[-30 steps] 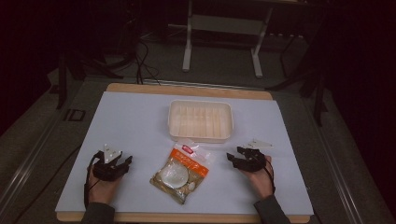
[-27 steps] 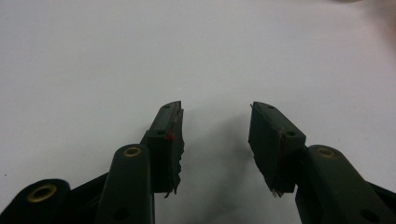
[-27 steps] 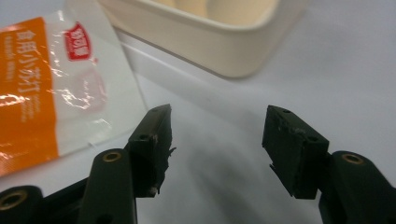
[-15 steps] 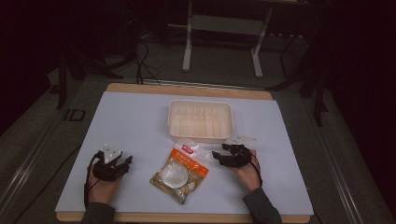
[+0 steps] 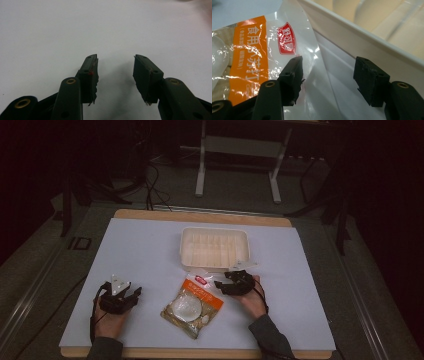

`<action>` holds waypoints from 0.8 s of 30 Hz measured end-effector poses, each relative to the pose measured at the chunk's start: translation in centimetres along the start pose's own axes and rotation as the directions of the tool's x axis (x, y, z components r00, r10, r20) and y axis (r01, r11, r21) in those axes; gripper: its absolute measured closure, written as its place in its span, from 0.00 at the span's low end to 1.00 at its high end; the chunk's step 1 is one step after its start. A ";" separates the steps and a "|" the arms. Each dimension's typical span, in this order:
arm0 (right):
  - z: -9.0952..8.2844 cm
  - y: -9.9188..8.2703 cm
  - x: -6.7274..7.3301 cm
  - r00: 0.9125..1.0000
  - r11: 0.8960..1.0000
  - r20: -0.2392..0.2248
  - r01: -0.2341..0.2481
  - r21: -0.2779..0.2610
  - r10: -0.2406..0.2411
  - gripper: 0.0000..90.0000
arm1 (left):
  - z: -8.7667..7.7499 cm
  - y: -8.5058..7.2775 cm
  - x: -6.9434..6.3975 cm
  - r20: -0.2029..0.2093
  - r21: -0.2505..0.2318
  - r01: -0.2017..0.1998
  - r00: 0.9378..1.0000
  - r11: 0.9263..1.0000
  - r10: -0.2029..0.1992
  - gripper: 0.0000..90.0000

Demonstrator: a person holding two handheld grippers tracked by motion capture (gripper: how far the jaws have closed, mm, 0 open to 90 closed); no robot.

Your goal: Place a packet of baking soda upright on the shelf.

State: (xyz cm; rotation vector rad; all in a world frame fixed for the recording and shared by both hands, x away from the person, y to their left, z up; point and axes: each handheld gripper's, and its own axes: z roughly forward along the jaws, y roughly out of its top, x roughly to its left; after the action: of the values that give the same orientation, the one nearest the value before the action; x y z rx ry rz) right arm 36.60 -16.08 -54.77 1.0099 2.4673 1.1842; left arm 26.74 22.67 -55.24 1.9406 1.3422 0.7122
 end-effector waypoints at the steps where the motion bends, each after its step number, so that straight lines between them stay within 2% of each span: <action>1: 0.2 0.2 0.1 1.000 1.000 -0.002 0.003 0.001 -0.003 0.44 | 0.0 0.0 0.0 -0.002 -0.002 0.000 1.000 1.000 0.000 0.60; 14: 1.9 1.0 0.9 0.998 1.000 -0.053 0.022 0.008 -0.022 0.46 | 0.0 0.0 0.0 -0.003 -0.004 0.000 1.000 1.000 0.000 0.60; 24: 2.4 1.1 1.6 0.994 1.000 -0.105 -0.002 -0.008 0.001 0.47 | 0.0 0.0 -0.1 -0.004 -0.004 -0.006 1.000 1.000 0.006 0.60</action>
State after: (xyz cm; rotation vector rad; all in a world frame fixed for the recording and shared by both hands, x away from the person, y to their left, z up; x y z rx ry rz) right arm 37.10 -13.13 -55.30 0.9716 2.5393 1.2781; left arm 26.68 22.60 -55.23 1.9415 1.3374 0.7213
